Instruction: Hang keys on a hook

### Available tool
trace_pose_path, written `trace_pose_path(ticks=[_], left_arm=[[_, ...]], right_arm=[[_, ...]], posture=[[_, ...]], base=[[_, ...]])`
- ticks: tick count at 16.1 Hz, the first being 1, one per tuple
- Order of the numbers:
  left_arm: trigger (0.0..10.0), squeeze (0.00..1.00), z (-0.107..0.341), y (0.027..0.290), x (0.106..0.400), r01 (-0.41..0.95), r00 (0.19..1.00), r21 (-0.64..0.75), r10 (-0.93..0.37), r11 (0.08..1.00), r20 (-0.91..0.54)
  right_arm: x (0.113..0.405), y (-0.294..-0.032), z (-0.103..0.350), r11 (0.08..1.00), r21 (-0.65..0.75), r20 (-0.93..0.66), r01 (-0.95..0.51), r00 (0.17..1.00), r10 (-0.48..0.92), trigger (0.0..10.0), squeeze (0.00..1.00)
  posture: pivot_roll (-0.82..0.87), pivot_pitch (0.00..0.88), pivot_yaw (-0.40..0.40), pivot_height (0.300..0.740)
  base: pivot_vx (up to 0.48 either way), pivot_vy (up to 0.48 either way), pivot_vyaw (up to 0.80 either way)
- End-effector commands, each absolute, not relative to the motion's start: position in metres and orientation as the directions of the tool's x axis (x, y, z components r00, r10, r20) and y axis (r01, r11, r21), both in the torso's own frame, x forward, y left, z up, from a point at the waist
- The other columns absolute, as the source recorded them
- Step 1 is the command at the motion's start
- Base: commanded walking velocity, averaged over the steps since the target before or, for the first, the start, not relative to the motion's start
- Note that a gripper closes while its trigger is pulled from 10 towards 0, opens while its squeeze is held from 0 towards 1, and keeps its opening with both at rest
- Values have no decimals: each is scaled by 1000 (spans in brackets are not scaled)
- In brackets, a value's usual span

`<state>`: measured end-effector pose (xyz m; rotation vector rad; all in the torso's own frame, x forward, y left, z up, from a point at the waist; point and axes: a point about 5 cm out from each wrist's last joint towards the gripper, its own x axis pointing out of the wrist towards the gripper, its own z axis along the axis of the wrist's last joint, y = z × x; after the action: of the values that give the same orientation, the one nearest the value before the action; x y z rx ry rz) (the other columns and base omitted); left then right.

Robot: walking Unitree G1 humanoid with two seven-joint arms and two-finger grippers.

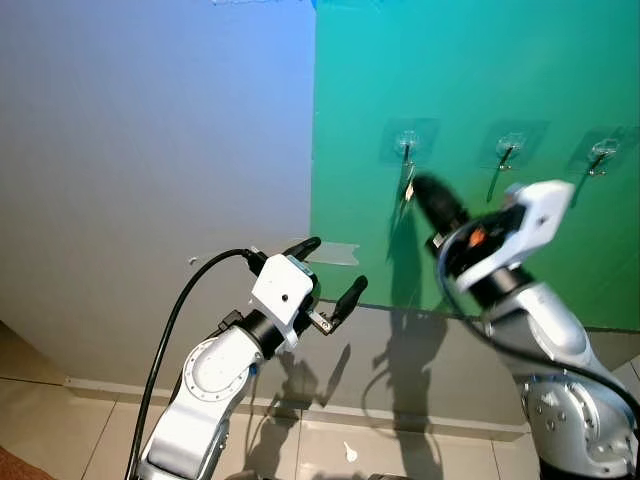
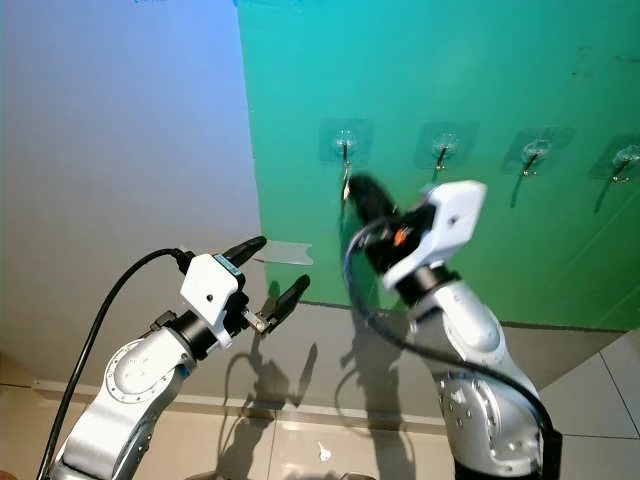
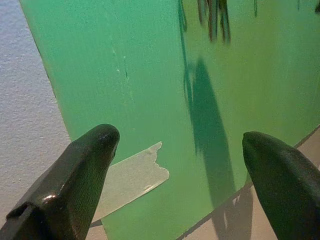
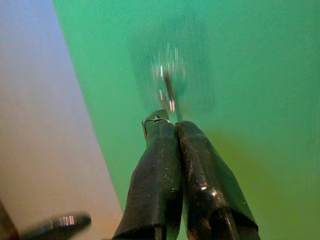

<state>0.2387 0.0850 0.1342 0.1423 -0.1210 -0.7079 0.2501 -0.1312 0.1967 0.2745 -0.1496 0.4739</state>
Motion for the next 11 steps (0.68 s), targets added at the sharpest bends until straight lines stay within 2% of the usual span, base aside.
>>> trace_pose_path(ticks=[1,5,11], left_arm=[[10000,0,141,82,239,651,737,183,-671,737,80],[10000,0,141,82,238,656,732,185,-677,731,78],[10000,0,142,81,238,665,724,185,-685,724,79]], right_arm=[[248,-129,194,853,217,187,-475,877,442,10000,0],[243,-127,190,849,223,170,-478,877,449,10000,0],[239,-122,207,825,203,240,-527,844,480,10000,0]], posture=[[-78,0,-26,718],[-81,0,-22,718],[-84,0,-23,718]], base=[[0,0,0],[0,0,0],[0,0,0]])
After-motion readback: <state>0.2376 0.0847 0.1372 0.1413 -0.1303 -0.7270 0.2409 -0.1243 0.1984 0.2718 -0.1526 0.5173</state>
